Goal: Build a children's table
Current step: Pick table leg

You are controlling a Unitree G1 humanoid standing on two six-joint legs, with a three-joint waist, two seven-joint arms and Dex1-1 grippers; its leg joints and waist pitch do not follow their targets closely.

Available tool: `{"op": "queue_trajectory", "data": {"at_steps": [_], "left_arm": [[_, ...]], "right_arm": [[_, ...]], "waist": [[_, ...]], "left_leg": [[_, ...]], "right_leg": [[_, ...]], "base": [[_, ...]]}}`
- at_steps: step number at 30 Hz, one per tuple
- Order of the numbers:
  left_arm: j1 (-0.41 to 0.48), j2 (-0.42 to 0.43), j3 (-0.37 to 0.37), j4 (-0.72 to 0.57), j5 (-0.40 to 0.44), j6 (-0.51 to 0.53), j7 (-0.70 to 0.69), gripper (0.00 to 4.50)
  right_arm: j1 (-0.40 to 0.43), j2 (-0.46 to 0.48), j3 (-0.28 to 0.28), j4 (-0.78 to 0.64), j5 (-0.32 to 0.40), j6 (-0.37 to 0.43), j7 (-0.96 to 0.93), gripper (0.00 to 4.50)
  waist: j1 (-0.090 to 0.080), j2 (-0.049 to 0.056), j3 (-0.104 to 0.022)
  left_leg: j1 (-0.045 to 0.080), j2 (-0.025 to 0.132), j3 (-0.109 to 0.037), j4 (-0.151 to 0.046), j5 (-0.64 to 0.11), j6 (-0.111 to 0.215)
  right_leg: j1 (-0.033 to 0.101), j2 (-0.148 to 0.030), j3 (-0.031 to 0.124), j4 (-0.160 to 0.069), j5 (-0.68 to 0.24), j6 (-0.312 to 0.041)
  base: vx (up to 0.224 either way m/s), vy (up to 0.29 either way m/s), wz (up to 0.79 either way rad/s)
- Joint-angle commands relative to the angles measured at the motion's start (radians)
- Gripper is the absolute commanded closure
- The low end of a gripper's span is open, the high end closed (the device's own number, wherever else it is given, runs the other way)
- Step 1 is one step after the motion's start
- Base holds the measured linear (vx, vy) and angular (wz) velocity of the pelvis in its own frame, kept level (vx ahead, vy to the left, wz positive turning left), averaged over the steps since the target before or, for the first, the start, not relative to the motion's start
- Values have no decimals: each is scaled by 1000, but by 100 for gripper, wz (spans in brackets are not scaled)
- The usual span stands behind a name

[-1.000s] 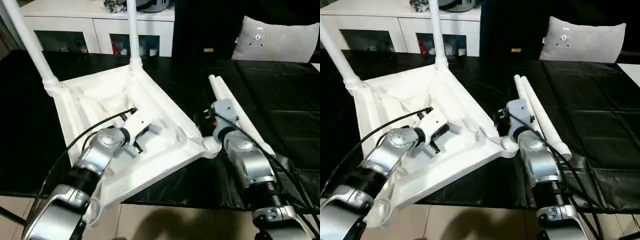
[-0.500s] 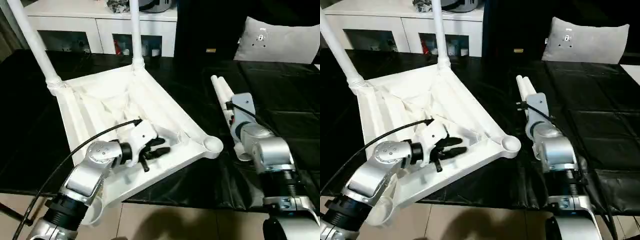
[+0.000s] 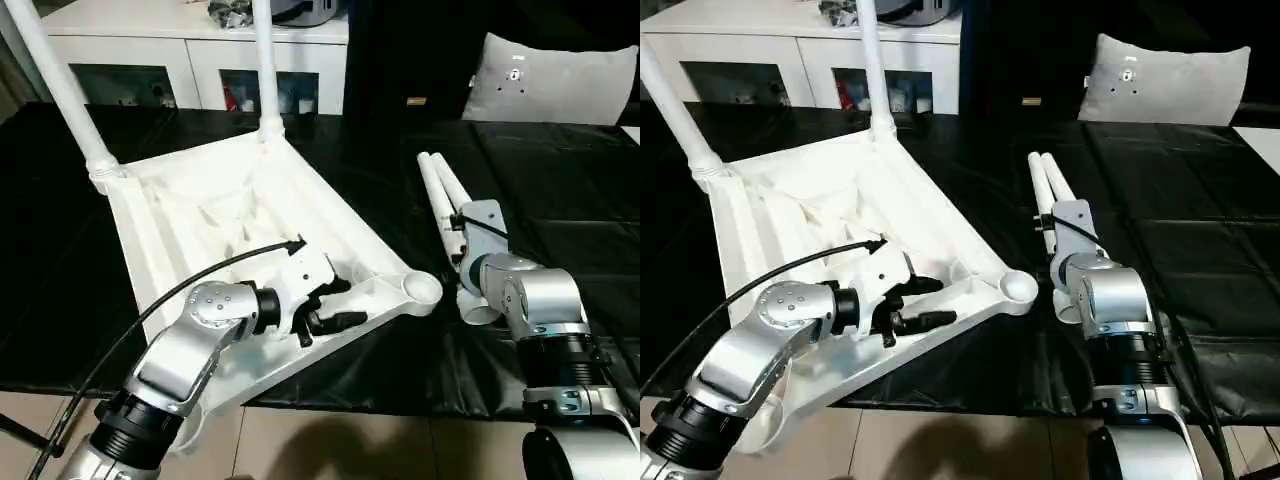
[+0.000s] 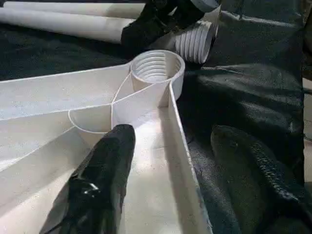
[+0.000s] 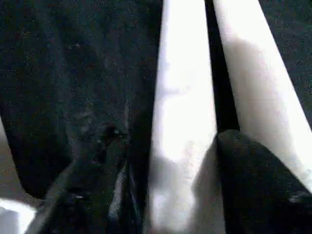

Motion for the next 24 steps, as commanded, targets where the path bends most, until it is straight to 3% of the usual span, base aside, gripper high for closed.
{"op": "queue_trajectory", "data": {"at_steps": [1,4,5,11,13,15,24], "left_arm": [[3,7,-11,-24,-6,13,5,123],[1,12,-18,-25,0,18,8,106],[1,13,-20,-25,2,19,8,91],[0,12,-26,-36,2,32,8,47],[-1,10,-28,-39,1,37,8,43],[-2,11,-30,-41,0,38,7,9],[-7,12,-36,-36,2,35,13,0]], "right_arm": [[0,-6,-18,-4,7,16,-9,133],[0,-7,-25,4,17,27,-1,133],[1,-6,-28,9,23,33,5,162],[12,3,-40,30,49,75,31,217],[16,5,-43,38,55,88,36,217],[20,7,-48,44,59,93,38,253],[25,10,-64,49,63,78,20,269]], "waist": [[-1,0,-66],[0,-1,-67],[0,0,-68],[1,0,-66],[1,0,-66],[1,1,-66],[1,2,-67]], "left_leg": [[-2,2,6,-62,-196,-36],[-2,1,7,-61,-187,-34],[-1,1,7,-60,-182,-33],[-1,1,8,-60,-188,-29],[-1,1,8,-60,-195,-31],[0,1,7,-60,-201,-32],[1,0,7,-60,-205,-36]], "right_leg": [[57,-33,39,-69,-269,-126],[56,-32,40,-66,-247,-133],[57,-31,40,-65,-236,-135],[56,-31,41,-66,-247,-140],[55,-32,40,-69,-262,-136],[55,-31,40,-70,-270,-133],[55,-30,39,-69,-271,-133]], "base": [[0,0,0],[0,0,0],[0,0,0],[0,0,0],[0,0,0],[0,0,0],[0,0,0]]}}
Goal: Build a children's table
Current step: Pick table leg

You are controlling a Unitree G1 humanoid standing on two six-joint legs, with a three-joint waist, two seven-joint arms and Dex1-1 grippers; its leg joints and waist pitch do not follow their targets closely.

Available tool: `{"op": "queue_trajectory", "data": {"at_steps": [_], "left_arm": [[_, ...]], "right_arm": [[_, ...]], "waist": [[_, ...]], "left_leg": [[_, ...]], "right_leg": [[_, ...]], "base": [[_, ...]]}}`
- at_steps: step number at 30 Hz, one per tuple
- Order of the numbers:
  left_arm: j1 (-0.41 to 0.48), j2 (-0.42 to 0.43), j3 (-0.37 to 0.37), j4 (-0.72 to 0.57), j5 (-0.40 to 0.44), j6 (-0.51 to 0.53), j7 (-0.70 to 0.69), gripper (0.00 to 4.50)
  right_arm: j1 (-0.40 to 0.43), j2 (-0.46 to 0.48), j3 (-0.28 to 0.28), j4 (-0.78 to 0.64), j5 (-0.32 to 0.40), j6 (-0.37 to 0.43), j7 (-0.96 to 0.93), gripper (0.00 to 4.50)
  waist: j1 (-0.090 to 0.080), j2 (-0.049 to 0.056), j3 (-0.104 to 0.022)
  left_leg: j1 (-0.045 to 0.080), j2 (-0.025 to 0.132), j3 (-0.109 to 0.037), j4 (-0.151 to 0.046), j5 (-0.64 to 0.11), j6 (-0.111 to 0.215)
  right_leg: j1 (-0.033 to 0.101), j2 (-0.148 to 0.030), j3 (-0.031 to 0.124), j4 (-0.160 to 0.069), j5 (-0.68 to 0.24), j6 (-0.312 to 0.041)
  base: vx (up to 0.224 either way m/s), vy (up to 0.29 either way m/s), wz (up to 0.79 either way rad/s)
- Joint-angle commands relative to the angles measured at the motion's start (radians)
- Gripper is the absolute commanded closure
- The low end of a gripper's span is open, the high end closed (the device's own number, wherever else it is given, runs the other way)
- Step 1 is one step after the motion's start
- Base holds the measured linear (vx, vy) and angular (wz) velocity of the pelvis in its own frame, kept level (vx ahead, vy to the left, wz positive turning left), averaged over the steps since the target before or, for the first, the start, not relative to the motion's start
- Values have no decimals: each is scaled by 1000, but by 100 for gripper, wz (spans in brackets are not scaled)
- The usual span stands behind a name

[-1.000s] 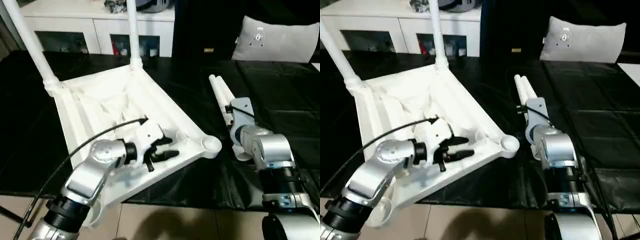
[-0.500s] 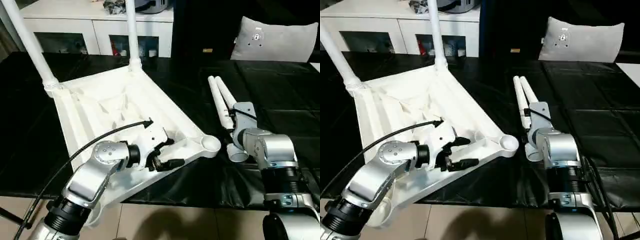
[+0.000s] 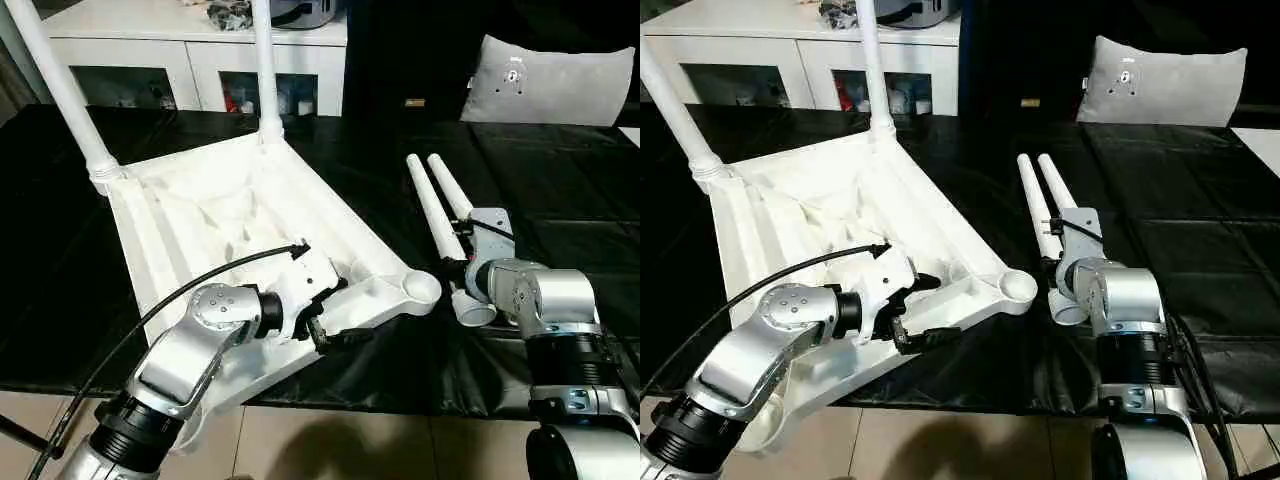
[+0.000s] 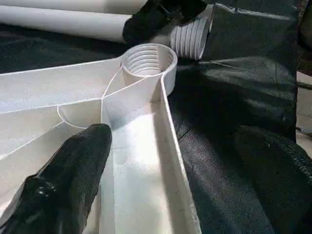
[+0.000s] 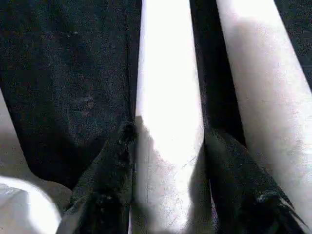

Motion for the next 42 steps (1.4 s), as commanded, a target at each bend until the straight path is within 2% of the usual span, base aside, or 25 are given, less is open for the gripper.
{"op": "queue_trajectory", "data": {"at_steps": [1,4,7,8,9,10,11,14,18,19,21,23,25,26,27,29,30,34,35,36,38,39,41,42], "left_arm": [[-7,4,-9,-17,2,2,8,0],[-8,1,-4,-12,6,-11,18,0],[-28,-31,29,25,19,-43,78,0],[-36,-45,42,37,21,-56,101,0],[-37,-47,44,39,21,-58,105,0],[-39,-50,47,41,22,-60,110,0],[-44,-59,57,50,24,-74,128,0],[-59,-83,85,71,22,-98,171,0],[-83,-112,114,97,20,-115,222,0],[-89,-128,132,101,8,-122,236,0],[-106,-176,187,107,-45,-121,269,0],[-124,-229,246,109,-108,-103,303,0],[-163,-319,341,111,-217,-58,367,0],[-177,-351,375,111,-259,-40,391,0],[-190,-378,404,112,-300,-25,411,0],[-220,-446,471,122,-407,27,463,0],[-226,-462,487,125,-431,44,478,0],[-256,-514,537,139,-522,56,513,0],[-263,-526,545,137,-544,74,511,0],[-264,-531,549,135,-552,88,509,0],[-259,-539,556,129,-564,107,511,0],[-258,-542,562,128,-573,114,517,0],[-260,-558,583,122,-615,124,535,0],[-262,-563,592,117,-636,128,540,0]], "right_arm": [[25,14,-8,43,8,10,-7,269],[20,21,-21,35,7,-12,-21,269],[8,43,-59,16,21,-138,-47,269],[8,57,-80,4,43,-245,-38,269],[9,60,-84,1,48,-267,-33,270],[10,63,-88,-1,54,-290,-29,270],[11,74,-101,-7,74,-376,-8,270],[12,90,-121,-21,117,-494,53,270],[16,107,-138,-35,152,-537,101,270],[19,121,-142,-49,177,-564,129,270],[28,154,-154,-83,242,-602,185,270],[41,180,-158,-109,298,-623,229,270],[69,208,-153,-152,376,-617,309,270],[81,218,-150,-168,403,-610,338,270],[95,228,-144,-184,429,-597,369,270],[136,249,-113,-214,475,-567,442,270],[144,253,-105,-218,484,-564,456,270],[175,271,-65,-249,526,-536,517,270],[188,274,-39,-262,542,-527,546,270],[195,274,-26,-269,552,-520,561,270],[209,274,-10,-282,562,-513,574,270],[215,274,-4,-289,564,-510,579,270],[231,270,5,-306,577,-494,590,270],[237,268,8,-312,583,-487,595,270]], "waist": [[0,2,-66],[-1,3,-66],[-2,0,-66],[-1,1,-67],[-2,0,-69],[-1,-1,-71],[-1,-2,-71],[-1,-1,-73],[2,-4,-74],[3,2,-73],[2,2,-71],[6,0,-73],[7,-5,-73],[13,-4,-72],[11,-6,-71],[19,-5,-71],[18,-9,-70],[24,-7,-68],[23,-7,-69],[24,1,-70],[24,5,-69],[27,4,-70],[29,-5,-69],[32,-3,-70]], "left_leg": [[0,0,5,-62,-206,-36],[-1,0,5,-62,-206,-37],[-1,0,7,-61,-218,-35],[-2,0,5,-61,-218,-34],[-3,0,6,-60,-213,-30],[-4,0,5,-59,-202,-28],[-5,1,6,-58,-192,-22],[-8,1,8,-55,-154,-4],[-10,1,9,-54,-146,20],[-9,1,8,-53,-153,19],[-11,2,9,-55,-170,23],[-12,2,8,-54,-177,28],[-12,0,11,-52,-180,34],[-14,4,8,-52,-182,43],[-14,4,9,-51,-185,47],[-17,4,6,-51,-183,59],[-20,3,6,-52,-178,61],[-20,2,5,-52,-179,59],[-21,2,3,-55,-177,55],[-19,4,2,-54,-179,52],[-18,6,2,-56,-180,46],[-17,5,2,-56,-179,41],[-18,6,2,-57,-178,39],[-17,6,2,-56,-174,38]], "right_leg": [[55,-31,36,-71,-273,-133],[56,-32,36,-71,-271,-133],[54,-34,36,-76,-294,-126],[54,-35,35,-75,-302,-124],[54,-35,35,-75,-293,-121],[55,-35,35,-72,-280,-122],[54,-33,36,-69,-253,-126],[56,-31,37,-60,-170,-152],[58,-31,36,-60,-165,-166],[58,-32,36,-60,-173,-167],[58,-34,35,-64,-188,-171],[59,-34,34,-66,-202,-170],[60,-33,34,-65,-206,-180],[59,-36,32,-68,-206,-190],[59,-35,33,-69,-209,-190],[59,-36,30,-71,-226,-190],[61,-35,29,-72,-234,-183],[58,-36,29,-80,-281,-157],[59,-34,28,-79,-280,-146],[57,-35,29,-79,-272,-143],[57,-33,29,-79,-257,-142],[58,-34,29,-78,-248,-144],[58,-34,30,-78,-245,-145],[58,-35,31,-76,-243,-147]], "base": [[0,0,0],[0,0,0],[0,0,0],[0,0,0],[0,0,0],[0,0,0],[0,0,0],[0,0,0],[0,0,0],[0,0,0],[0,0,0],[0,0,0],[0,0,0],[0,0,0],[0,0,0],[0,0,0],[0,0,0],[0,0,0],[0,0,0],[0,0,0],[0,0,0],[0,0,0],[0,0,0],[0,0,0]]}}
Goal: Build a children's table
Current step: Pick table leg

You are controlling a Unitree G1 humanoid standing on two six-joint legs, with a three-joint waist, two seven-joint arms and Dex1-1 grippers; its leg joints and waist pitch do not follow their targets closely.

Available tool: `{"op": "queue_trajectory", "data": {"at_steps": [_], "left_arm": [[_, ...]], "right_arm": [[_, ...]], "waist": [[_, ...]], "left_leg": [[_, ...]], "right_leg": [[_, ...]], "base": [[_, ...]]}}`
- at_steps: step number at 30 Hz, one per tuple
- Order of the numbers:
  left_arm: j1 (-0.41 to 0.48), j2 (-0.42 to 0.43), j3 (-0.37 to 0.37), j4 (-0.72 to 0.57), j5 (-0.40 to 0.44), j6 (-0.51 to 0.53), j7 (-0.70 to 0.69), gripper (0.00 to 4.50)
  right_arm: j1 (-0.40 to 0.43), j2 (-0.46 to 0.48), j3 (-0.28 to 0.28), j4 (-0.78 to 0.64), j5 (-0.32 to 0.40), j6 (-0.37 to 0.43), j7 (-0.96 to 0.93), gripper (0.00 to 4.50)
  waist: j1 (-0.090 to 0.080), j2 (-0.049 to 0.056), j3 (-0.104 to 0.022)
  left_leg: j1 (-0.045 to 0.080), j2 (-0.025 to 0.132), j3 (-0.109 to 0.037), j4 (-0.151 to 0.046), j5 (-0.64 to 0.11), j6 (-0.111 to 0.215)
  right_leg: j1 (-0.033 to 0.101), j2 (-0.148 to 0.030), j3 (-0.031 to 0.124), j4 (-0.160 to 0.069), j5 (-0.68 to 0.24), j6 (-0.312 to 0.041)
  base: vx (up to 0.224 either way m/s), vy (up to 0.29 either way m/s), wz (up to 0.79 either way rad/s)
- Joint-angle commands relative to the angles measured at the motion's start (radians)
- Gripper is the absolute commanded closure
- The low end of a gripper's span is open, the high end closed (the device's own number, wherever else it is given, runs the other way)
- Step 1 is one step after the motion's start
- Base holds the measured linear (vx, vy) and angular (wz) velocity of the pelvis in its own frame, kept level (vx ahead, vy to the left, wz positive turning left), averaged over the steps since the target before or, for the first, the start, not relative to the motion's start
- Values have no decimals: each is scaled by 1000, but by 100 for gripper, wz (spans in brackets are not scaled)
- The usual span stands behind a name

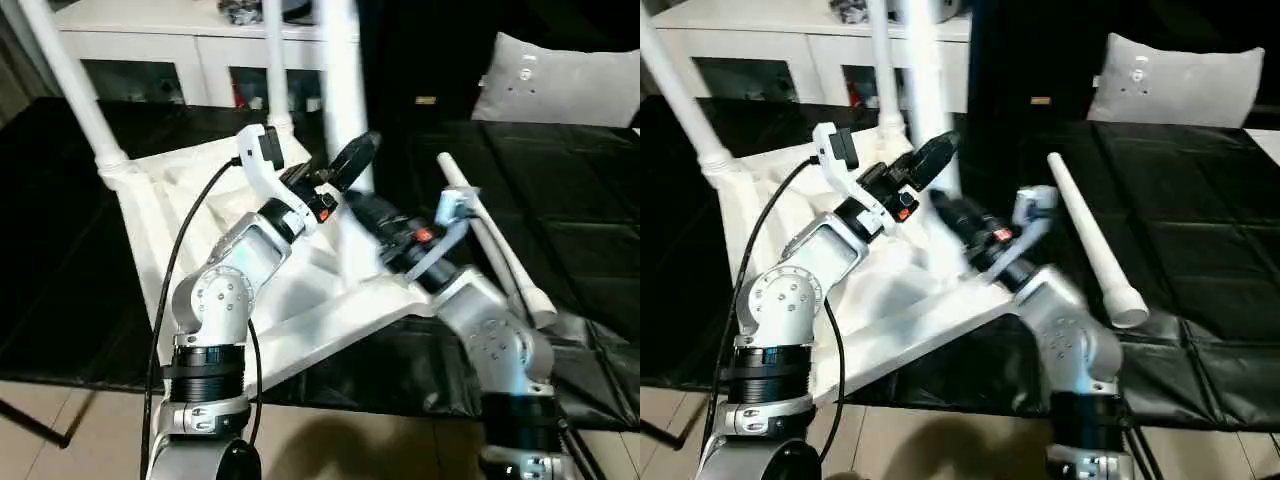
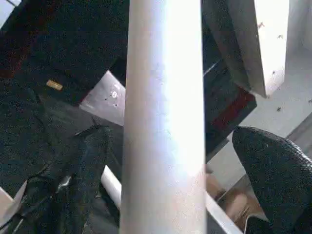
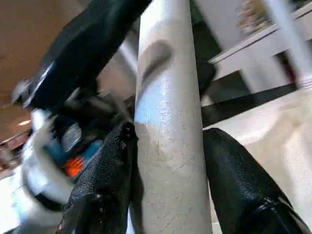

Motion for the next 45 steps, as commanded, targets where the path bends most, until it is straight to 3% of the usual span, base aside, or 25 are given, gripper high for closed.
{"op": "queue_trajectory", "data": {"at_steps": [1,2,6,8,14,17,19,20,22,25,30,37,39,41,43,45], "left_arm": [[-26,-77,22,-26,-52,9,23,0],[-25,-77,22,-32,-69,6,21,28],[-29,-77,21,-31,-94,1,14,39],[-40,-72,22,-23,-104,-5,13,74],[-40,-48,9,-24,-117,-13,13,119],[-40,-23,-32,-8,-24,-78,37,141],[-44,14,-94,17,103,-151,61,163],[-51,42,-144,43,206,-202,98,163],[-59,41,-149,65,258,-219,173,183],[-66,25,-124,98,297,-246,279,209],[-58,24,-138,102,326,-272,283,245],[-45,11,-155,104,336,-296,281,261],[-41,5,-142,95,307,-288,274,264],[-41,11,-135,92,291,-279,258,264],[-40,17,-134,91,280,-270,238,264],[-27,52,-142,76,236,-219,147,265]], "right_arm": [[8,-8,5,-36,24,16,16,270],[12,-11,9,-41,27,22,21,270],[19,-25,18,-48,41,29,32,270],[16,-32,20,-46,50,29,35,270],[11,-32,25,-40,46,17,33,270],[8,-40,52,-36,-17,-40,15,270],[5,-57,91,-31,-79,-84,8,270],[-2,-54,113,-15,-123,-129,-12,270],[-14,-41,126,9,-181,-194,-54,270],[-29,-17,138,43,-219,-246,-89,270],[-25,-8,185,78,-283,-311,-117,270],[-22,-18,202,114,-339,-365,-142,270],[-22,-31,197,119,-329,-339,-140,270],[-19,-43,189,111,-309,-323,-119,200],[-19,-47,181,109,-292,-316,-106,200],[-17,-93,160,83,-232,-270,-28,168]], "waist": [[3,-3,-70],[4,-5,-70],[3,-2,-69],[3,-2,-69],[3,-1,-69],[4,-2,-70],[2,-3,-68],[6,-3,-71],[3,-3,-71],[-3,-5,-71],[0,-6,-72],[-2,-8,-70],[-2,-11,-70],[-2,-10,-70],[-2,-10,-71],[-1,-12,-71]], "left_leg": [[-5,6,3,-63,-172,33],[-5,6,3,-63,-175,31],[-8,6,3,-63,-175,26],[-8,6,2,-64,-173,25],[-8,5,2,-64,-169,20],[-9,7,1,-64,-167,20],[-9,8,-1,-66,-164,17],[-7,9,-3,-66,-161,13],[-9,8,-3,-66,-163,4],[-10,5,-1,-64,-169,-3],[-11,7,0,-61,-153,19],[-10,7,2,-62,-171,29],[-10,6,2,-61,-168,29],[-10,6,3,-60,-173,34],[-10,7,2,-60,-168,38],[-10,5,3,-59,-159,48]], "right_leg": [[65,-35,32,-74,-247,-148],[65,-35,32,-75,-253,-145],[65,-36,31,-77,-262,-133],[66,-36,31,-77,-263,-128],[66,-37,31,-77,-256,-126],[66,-39,31,-78,-255,-115],[65,-36,31,-81,-262,-95],[65,-37,31,-80,-263,-75],[65,-39,32,-78,-270,-58],[65,-39,32,-77,-256,-83],[64,-39,33,-70,-206,-127],[64,-39,34,-73,-231,-131],[65,-39,34,-72,-231,-131],[65,-38,34,-72,-235,-133],[65,-38,34,-71,-224,-134],[67,-38,34,-70,-217,-140]], "base": [[0,0,0],[0,0,0],[0,0,0],[0,0,0],[0,0,0],[0,0,0],[0,0,0],[0,0,0],[0,0,0],[0,0,0],[0,0,0],[0,0,0],[0,0,0],[0,0,0],[0,0,0],[0,0,0]]}}
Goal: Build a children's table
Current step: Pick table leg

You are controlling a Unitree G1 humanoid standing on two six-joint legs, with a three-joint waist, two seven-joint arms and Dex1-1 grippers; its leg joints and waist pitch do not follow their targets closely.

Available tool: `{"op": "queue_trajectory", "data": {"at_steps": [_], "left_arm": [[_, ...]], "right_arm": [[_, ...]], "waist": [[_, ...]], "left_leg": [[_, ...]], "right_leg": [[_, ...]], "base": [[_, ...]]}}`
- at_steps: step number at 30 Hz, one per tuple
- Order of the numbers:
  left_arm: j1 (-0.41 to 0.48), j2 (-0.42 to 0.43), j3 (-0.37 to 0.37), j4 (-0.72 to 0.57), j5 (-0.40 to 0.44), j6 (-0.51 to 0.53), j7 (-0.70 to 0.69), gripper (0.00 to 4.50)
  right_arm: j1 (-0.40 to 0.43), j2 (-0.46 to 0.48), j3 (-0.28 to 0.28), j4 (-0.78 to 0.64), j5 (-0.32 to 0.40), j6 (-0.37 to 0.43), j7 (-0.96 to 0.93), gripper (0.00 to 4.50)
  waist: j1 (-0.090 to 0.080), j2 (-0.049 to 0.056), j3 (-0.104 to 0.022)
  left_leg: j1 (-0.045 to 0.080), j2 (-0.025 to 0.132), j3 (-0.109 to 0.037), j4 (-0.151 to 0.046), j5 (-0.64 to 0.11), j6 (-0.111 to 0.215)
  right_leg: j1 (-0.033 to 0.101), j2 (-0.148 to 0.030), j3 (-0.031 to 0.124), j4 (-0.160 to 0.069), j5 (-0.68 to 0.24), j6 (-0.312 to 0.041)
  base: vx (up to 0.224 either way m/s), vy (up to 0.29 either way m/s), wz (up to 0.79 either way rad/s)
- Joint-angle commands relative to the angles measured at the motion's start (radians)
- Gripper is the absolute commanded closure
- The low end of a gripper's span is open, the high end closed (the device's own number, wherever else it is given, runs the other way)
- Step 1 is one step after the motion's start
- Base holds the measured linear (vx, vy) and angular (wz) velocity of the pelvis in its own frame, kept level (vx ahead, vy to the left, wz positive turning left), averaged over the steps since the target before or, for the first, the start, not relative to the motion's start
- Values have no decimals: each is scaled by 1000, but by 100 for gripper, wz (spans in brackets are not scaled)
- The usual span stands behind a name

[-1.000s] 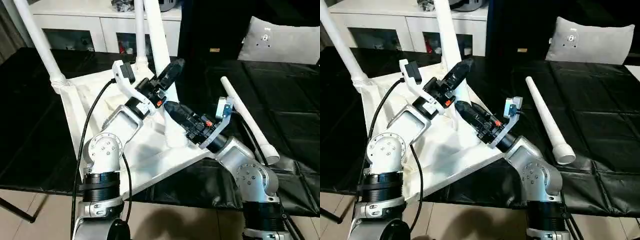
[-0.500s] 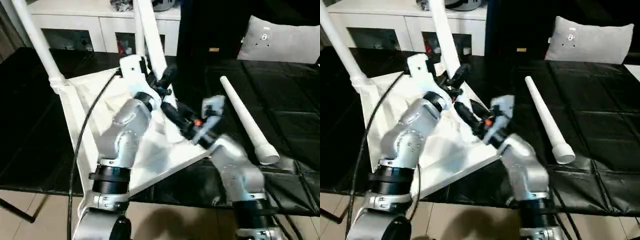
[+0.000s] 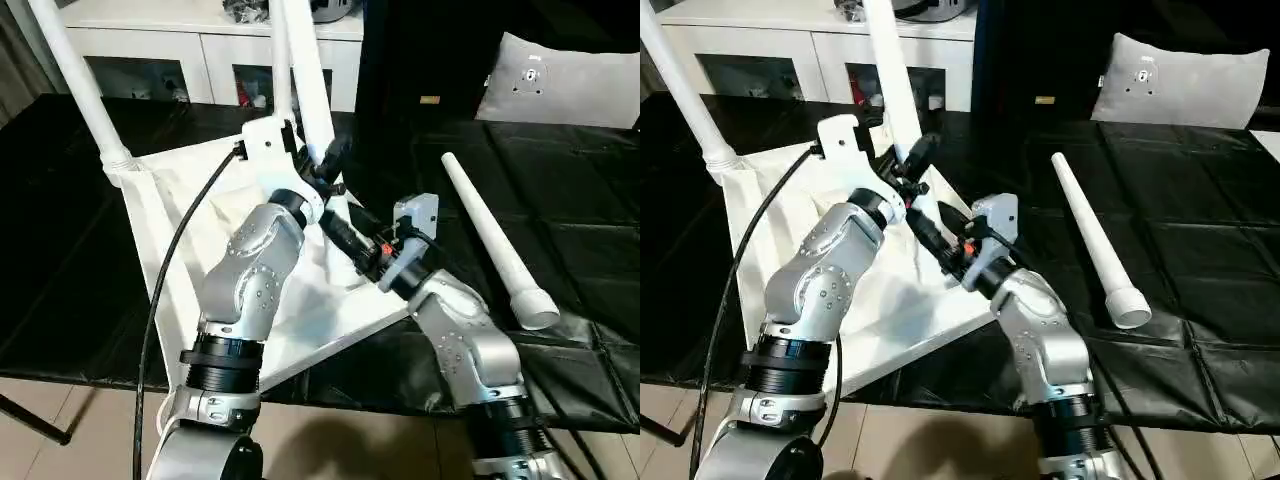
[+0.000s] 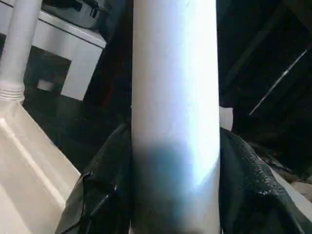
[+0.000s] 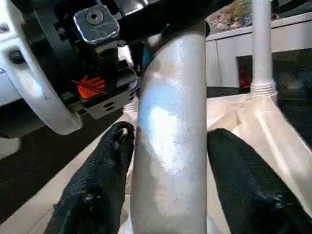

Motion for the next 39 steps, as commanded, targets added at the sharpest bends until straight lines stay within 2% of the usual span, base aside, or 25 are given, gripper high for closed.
{"op": "queue_trajectory", "data": {"at_steps": [1,3,7,8,10,13,14,16,20,21,24,27,29,33,39], "left_arm": [[10,21,-4,-22,-33,37,-68,265],[23,54,-17,-44,-74,74,-150,265],[31,89,-30,-70,-126,126,-235,265],[46,134,-58,-105,-177,188,-340,265],[53,147,-64,-121,-200,209,-377,265],[64,164,-67,-170,-274,240,-475,265],[69,170,-71,-187,-295,251,-501,265],[82,184,-88,-220,-321,265,-557,265],[84,183,-97,-212,-311,260,-561,265],[84,182,-97,-209,-311,259,-561,265],[84,179,-95,-204,-306,255,-559,265],[84,180,-97,-197,-294,247,-555,265],[86,181,-99,-197,-294,246,-557,265],[88,181,-102,-198,-293,245,-557,265],[90,183,-108,-195,-282,248,-548,265]], "right_arm": [[-10,-32,-27,-31,49,42,58,158],[-6,-88,-38,-57,107,109,128,151],[-5,-139,-37,-74,140,158,192,106],[-1,-181,-27,-92,162,206,244,106],[2,-195,-20,-100,173,228,261,72],[14,-233,16,-118,184,268,309,65],[18,-242,27,-125,190,284,323,88],[26,-249,39,-145,229,333,353,95],[33,-251,45,-168,271,379,384,145],[35,-254,48,-172,275,387,389,145],[37,-258,53,-177,280,395,395,186],[37,-265,54,-180,288,404,394,194],[37,-266,52,-182,291,408,392,230],[41,-266,52,-182,286,408,389,250],[43,-263,56,-179,267,390,366,255]], "waist": [[3,-11,-71],[4,-9,-72],[5,-10,-73],[6,-11,-74],[7,-8,-72],[4,-11,-70],[4,-11,-70],[5,-11,-70],[4,-12,-68],[5,-12,-68],[5,-14,-68],[6,-13,-69],[7,-11,-70],[6,-13,-72],[6,-13,-70]], "left_leg": [[-3,5,5,-62,-155,50],[-3,5,5,-61,-146,58],[-3,8,6,-59,-134,62],[-2,6,6,-58,-134,61],[-2,9,6,-60,-135,59],[-3,8,7,-60,-148,51],[-3,7,7,-60,-154,50],[-1,8,7,-60,-160,48],[-2,11,6,-63,-170,39],[-1,10,6,-62,-175,36],[-1,10,5,-63,-177,28],[-1,9,6,-63,-175,25],[-1,9,5,-62,-167,24],[-3,9,5,-60,-152,28],[-2,9,6,-61,-164,25]], "right_leg": [[68,-36,34,-64,-218,-149],[69,-36,34,-61,-203,-161],[67,-38,33,-60,-195,-175],[70,-39,32,-58,-208,-179],[66,-38,33,-58,-217,-183],[69,-39,32,-60,-234,-183],[68,-38,33,-63,-251,-178],[68,-40,33,-64,-274,-170],[65,-38,33,-66,-289,-162],[64,-37,33,-68,-295,-156],[66,-38,33,-68,-308,-144],[65,-39,34,-70,-316,-137],[65,-38,34,-68,-302,-139],[67,-38,34,-64,-270,-151],[66,-38,33,-67,-293,-144]], "base": [[0,0,0],[0,0,0],[0,0,0],[0,0,0],[0,0,0],[0,0,0],[0,0,0],[0,0,0],[0,0,0],[0,0,0],[0,0,0],[0,0,0],[0,0,0],[0,0,0],[0,0,0]]}}
